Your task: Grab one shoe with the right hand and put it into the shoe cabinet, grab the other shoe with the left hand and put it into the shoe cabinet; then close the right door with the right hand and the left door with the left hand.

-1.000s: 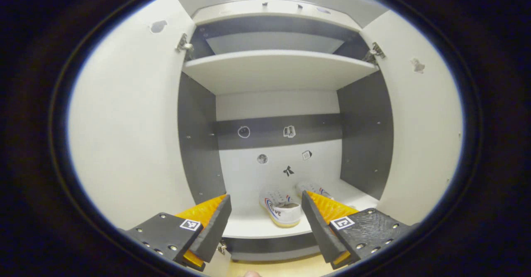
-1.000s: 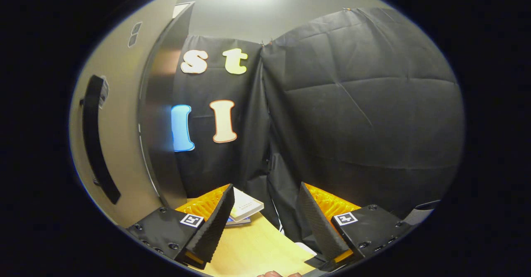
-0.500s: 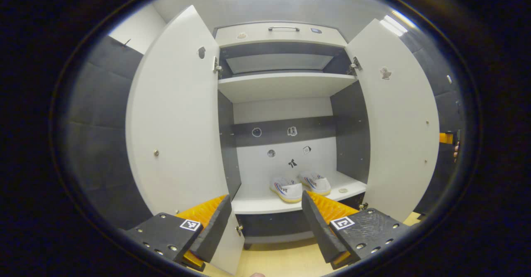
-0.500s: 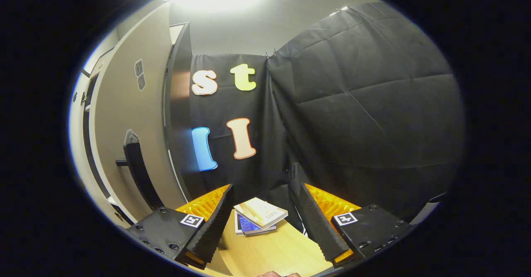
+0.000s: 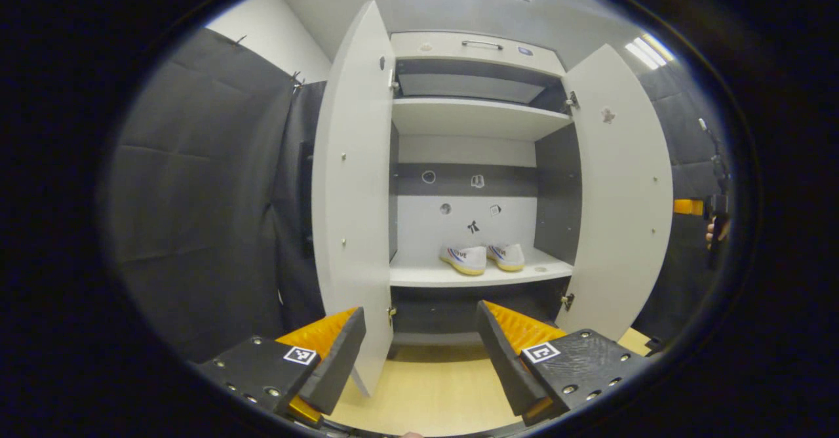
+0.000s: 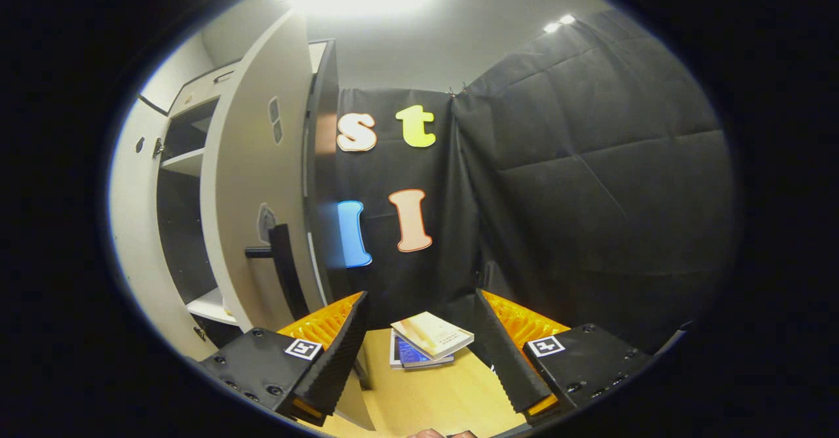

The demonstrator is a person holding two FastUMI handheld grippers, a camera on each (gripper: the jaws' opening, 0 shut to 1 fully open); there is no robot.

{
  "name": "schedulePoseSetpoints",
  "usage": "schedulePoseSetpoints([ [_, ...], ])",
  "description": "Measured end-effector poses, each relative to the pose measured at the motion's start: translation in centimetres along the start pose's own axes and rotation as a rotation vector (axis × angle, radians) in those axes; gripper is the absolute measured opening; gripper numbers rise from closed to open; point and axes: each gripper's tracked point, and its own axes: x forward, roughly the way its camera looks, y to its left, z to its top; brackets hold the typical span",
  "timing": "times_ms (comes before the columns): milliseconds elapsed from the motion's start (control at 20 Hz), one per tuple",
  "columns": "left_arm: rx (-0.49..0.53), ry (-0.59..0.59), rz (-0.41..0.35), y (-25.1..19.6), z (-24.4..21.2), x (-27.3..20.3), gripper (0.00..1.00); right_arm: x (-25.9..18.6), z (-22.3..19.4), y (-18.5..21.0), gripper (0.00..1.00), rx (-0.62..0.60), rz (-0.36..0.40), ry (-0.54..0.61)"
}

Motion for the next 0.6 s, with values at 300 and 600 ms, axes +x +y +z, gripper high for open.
schedulePoseSetpoints([
  [300,-0.026,0.032,0.025,1.6,-1.3,-2.6,0.98,-0.1,0.6,2.1,0.98,-0.066,0.015,-0.011],
  [600,-0.048,0.031,0.063,3.4,-1.5,-3.9,0.97,-0.3,1.2,2.8,0.92,-0.148,0.006,-0.032],
])
